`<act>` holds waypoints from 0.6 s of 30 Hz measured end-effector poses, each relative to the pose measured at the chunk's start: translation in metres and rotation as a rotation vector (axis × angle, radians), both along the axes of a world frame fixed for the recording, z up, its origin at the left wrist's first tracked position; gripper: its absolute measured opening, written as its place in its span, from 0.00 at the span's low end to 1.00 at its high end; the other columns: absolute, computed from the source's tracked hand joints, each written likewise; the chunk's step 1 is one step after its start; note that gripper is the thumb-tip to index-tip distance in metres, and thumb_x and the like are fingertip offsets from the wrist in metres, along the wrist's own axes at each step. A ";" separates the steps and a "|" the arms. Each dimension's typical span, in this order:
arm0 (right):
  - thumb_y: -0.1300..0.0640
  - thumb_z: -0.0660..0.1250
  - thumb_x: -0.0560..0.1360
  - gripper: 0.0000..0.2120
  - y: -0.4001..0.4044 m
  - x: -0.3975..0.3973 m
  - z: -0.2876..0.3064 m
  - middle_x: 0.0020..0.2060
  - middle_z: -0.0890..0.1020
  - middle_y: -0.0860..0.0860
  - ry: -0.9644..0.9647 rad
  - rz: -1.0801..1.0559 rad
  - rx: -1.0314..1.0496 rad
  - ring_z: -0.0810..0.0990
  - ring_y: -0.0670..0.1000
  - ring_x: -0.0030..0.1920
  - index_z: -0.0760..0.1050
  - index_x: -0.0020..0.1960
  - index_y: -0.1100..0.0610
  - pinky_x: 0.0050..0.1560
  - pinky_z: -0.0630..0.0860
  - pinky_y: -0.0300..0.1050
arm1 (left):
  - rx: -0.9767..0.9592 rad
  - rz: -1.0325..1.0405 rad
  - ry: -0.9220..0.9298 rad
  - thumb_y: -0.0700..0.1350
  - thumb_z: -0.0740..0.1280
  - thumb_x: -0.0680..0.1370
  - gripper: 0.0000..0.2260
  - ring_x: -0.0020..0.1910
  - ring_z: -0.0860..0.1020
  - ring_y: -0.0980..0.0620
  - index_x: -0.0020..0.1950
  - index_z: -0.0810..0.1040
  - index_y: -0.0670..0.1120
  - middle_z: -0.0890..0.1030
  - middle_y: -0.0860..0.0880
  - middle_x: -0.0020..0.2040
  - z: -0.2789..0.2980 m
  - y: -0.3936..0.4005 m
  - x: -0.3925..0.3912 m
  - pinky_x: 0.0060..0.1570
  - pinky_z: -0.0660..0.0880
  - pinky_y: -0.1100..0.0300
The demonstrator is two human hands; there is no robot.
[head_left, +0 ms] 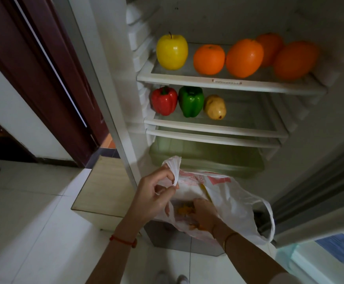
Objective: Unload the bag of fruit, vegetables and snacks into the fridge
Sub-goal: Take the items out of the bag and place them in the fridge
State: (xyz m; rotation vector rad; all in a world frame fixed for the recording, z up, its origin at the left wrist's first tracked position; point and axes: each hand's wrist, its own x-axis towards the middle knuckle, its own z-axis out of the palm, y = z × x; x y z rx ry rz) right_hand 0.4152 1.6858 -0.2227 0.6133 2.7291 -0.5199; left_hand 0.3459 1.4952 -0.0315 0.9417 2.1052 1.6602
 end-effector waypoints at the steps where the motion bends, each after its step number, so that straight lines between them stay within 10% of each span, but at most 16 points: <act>1: 0.50 0.59 0.80 0.06 0.000 0.000 0.000 0.47 0.77 0.49 0.002 0.002 -0.019 0.75 0.47 0.46 0.73 0.50 0.51 0.50 0.76 0.39 | -0.003 0.002 0.002 0.38 0.68 0.74 0.04 0.22 0.70 0.54 0.41 0.74 0.42 0.75 0.51 0.29 0.000 -0.001 0.000 0.23 0.66 0.57; 18: 0.43 0.65 0.76 0.26 0.001 0.005 -0.004 0.66 0.74 0.54 -0.059 0.186 0.034 0.74 0.55 0.65 0.67 0.68 0.56 0.65 0.72 0.47 | 0.016 -0.029 -0.098 0.28 0.65 0.77 0.06 0.18 0.69 0.60 0.41 0.72 0.35 0.76 0.53 0.27 0.004 -0.004 0.001 0.20 0.66 0.67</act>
